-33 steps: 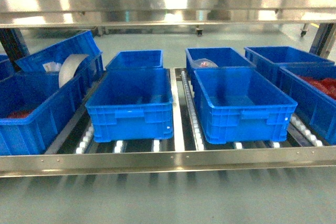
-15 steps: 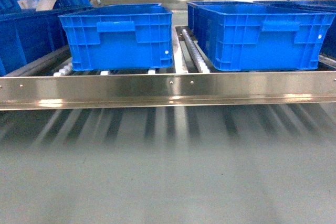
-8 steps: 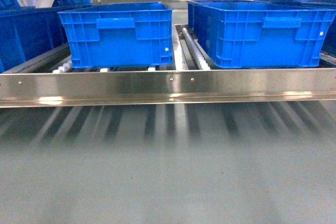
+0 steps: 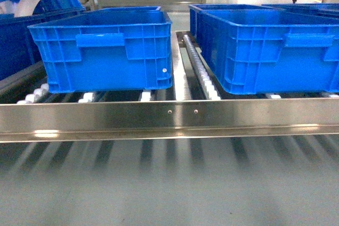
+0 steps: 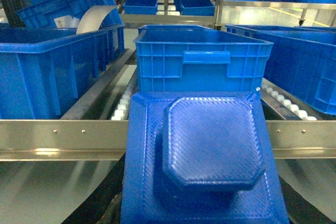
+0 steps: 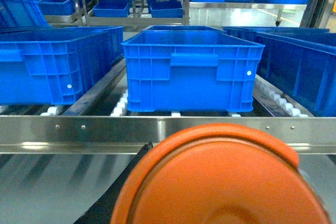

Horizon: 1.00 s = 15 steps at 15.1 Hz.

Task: Sort blue parts and orange caps into right shelf containers

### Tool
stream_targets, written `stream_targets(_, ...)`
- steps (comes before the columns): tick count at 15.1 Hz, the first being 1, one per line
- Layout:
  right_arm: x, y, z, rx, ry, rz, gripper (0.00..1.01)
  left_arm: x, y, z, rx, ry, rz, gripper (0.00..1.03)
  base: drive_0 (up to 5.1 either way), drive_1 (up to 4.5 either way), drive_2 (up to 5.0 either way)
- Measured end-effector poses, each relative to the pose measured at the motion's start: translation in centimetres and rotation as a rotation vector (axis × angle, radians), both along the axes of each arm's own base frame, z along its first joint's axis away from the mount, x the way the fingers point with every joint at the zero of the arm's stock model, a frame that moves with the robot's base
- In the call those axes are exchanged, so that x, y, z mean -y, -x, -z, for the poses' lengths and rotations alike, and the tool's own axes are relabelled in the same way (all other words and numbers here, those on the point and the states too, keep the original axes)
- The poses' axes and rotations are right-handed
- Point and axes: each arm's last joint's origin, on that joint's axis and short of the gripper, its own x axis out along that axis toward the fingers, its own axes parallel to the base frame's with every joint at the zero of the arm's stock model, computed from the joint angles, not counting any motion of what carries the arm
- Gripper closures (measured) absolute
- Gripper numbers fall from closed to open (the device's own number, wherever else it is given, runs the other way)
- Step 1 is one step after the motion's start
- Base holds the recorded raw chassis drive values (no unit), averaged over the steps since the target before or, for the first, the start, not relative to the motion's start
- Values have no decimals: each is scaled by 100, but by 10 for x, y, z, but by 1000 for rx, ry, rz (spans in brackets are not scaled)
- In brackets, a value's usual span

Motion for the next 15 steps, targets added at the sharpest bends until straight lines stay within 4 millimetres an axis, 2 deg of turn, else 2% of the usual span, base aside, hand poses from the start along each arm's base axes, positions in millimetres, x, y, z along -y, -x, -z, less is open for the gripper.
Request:
stream_targets(14,0,0,0,0,0,0,57,0,0,0,1,0,0,60,2,422,-417)
stream_targets(15,0,0,0,0,0,0,57,0,0,0,2,0,0,60,0,0,0)
